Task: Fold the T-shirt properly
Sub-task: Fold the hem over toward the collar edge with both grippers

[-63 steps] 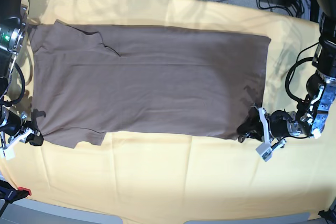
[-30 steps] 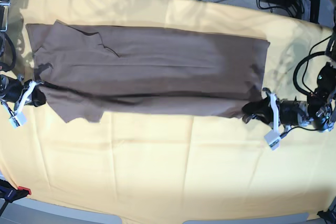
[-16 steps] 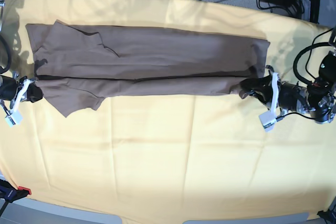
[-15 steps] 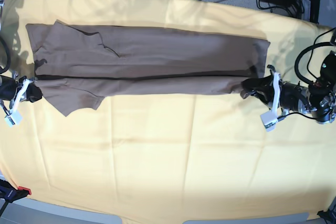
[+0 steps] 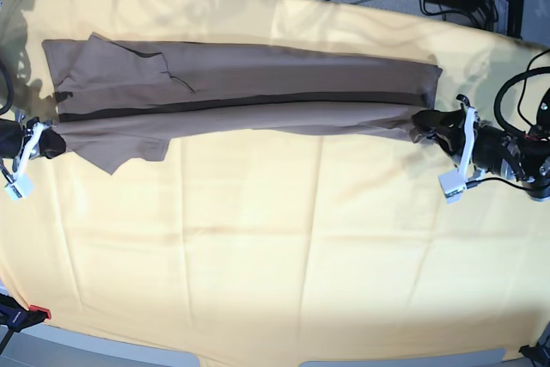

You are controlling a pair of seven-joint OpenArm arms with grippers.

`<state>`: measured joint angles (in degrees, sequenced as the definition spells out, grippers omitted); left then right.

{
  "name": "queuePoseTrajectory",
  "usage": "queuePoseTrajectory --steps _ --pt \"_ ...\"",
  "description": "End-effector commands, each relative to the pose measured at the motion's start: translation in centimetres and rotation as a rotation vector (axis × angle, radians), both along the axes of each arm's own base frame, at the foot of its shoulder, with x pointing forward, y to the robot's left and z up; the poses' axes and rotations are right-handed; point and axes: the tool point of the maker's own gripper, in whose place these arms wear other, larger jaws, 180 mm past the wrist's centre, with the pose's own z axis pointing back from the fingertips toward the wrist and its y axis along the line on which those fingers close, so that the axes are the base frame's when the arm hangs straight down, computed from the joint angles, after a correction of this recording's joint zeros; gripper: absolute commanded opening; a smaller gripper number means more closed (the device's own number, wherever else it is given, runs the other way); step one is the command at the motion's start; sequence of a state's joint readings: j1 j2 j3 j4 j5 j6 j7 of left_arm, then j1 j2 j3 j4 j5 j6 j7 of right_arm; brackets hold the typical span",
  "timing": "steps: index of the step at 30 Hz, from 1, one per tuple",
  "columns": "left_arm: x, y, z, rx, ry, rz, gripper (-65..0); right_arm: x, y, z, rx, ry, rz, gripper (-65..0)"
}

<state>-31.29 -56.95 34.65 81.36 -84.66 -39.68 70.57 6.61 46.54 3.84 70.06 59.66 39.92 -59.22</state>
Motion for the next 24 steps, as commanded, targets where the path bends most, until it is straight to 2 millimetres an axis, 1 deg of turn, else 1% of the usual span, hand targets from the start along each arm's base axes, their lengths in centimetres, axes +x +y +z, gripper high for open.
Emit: queuePoseTrajectory --steps 1,8,16,24 --pt "0.7 0.8 1.2 0.015 -0.035 0.001 -65.0 0.5 -1.1 1.4 -0.029 -0.026 -0.001 -65.0" --pt "-1.7 1.0 -0.9 0.031 0.048 -0.009 -65.0 -0.5 -1.2 0.6 -0.032 0.001 -0.001 -65.0" --pt "-3.8 1.0 -2.6 0.03 0.114 -0.009 -65.0 -0.5 -1.2 0.6 -0.032 0.002 -0.001 -65.0" --pt "-3.9 0.8 -2.7 0.025 0.118 -0.008 -65.0 -1.4 -1.4 -0.1 -0.052 0.054 0.007 -65.0"
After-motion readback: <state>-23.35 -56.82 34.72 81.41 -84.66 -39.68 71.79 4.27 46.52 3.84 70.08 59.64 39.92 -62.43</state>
